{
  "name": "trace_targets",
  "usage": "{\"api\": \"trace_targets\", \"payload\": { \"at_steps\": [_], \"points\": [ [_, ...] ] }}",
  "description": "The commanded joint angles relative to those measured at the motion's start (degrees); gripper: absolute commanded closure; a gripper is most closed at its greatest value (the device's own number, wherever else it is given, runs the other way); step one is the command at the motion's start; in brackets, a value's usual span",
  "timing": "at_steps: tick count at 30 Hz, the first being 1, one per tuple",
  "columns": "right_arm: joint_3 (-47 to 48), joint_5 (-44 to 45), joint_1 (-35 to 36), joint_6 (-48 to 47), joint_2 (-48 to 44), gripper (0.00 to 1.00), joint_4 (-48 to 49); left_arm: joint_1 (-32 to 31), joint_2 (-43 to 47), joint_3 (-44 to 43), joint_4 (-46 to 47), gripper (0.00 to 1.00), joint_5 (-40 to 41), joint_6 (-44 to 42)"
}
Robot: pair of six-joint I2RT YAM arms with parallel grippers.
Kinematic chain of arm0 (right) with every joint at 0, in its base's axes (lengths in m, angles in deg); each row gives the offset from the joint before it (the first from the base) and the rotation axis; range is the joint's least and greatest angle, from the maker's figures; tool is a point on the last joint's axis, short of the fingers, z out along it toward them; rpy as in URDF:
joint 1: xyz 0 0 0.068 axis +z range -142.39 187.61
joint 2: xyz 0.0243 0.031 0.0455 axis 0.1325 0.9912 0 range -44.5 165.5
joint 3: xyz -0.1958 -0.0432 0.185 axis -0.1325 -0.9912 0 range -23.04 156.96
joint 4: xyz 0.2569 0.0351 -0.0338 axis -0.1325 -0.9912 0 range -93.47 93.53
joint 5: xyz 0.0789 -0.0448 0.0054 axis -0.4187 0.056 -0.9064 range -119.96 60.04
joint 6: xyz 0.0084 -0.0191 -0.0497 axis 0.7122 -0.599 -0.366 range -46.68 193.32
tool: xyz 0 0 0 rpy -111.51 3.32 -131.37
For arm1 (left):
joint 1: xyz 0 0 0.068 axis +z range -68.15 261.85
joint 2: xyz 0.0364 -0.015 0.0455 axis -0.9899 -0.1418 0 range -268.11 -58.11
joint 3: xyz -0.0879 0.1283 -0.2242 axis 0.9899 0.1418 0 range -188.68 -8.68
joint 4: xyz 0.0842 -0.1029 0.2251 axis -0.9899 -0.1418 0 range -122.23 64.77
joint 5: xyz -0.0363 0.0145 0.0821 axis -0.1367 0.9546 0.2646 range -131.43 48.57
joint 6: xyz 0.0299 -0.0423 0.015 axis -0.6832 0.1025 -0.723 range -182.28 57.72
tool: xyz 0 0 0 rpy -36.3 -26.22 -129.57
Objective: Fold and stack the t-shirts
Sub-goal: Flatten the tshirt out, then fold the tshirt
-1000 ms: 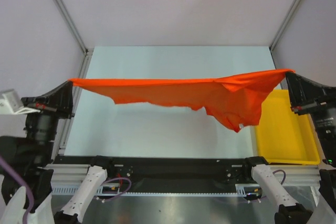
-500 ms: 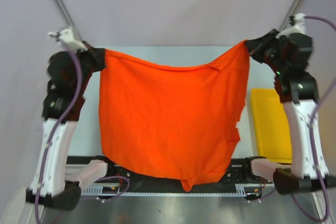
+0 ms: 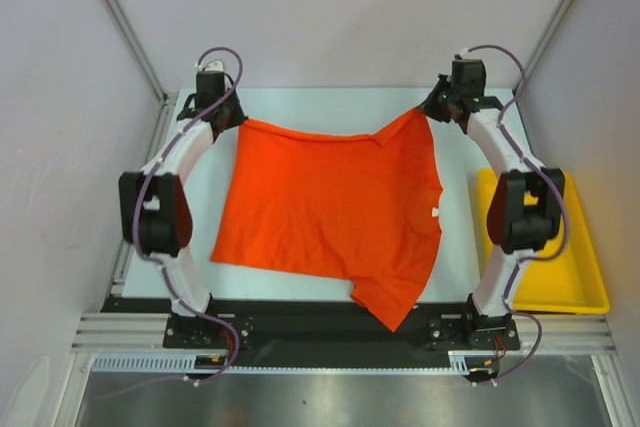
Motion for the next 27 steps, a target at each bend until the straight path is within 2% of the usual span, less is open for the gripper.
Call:
{"api": "trace_targets", "payload": {
  "at_steps": [1, 5, 11, 15, 19, 27],
  "points": [
    [6.21, -3.12, -1.10, 0.27, 7.39, 1.00, 3.78, 3.60, -8.94, -9.53, 4.09, 1.00, -6.00, 2.77],
    [11.68, -5.23, -1.98, 1.24, 15.31, 1.00, 1.68, 5.45, -15.46, -12.37, 4.79, 1.00, -9.61, 5.32],
    [9.15, -6.12, -1.98, 2.56, 14.45, 1.00, 1.15, 5.71, -18.36, -11.84, 6.11, 1.00, -11.98, 7.25],
    [1.35, -5.77, -1.63, 3.44, 8.57, 1.00, -0.95, 5.71, -16.00, -9.12, 5.85, 1.00, -12.26, 7.43],
    [-6.39, -6.29, -0.76, 2.74, 0.49, 1.00, -2.36, 5.71, -11.69, -4.21, 1.55, 1.00, -9.53, 5.16],
    [-17.75, -7.34, -0.40, 0.55, -9.89, 1.00, -8.68, 5.71, -4.75, 4.94, -6.79, 1.00, -6.72, 0.67]
  ]
}}
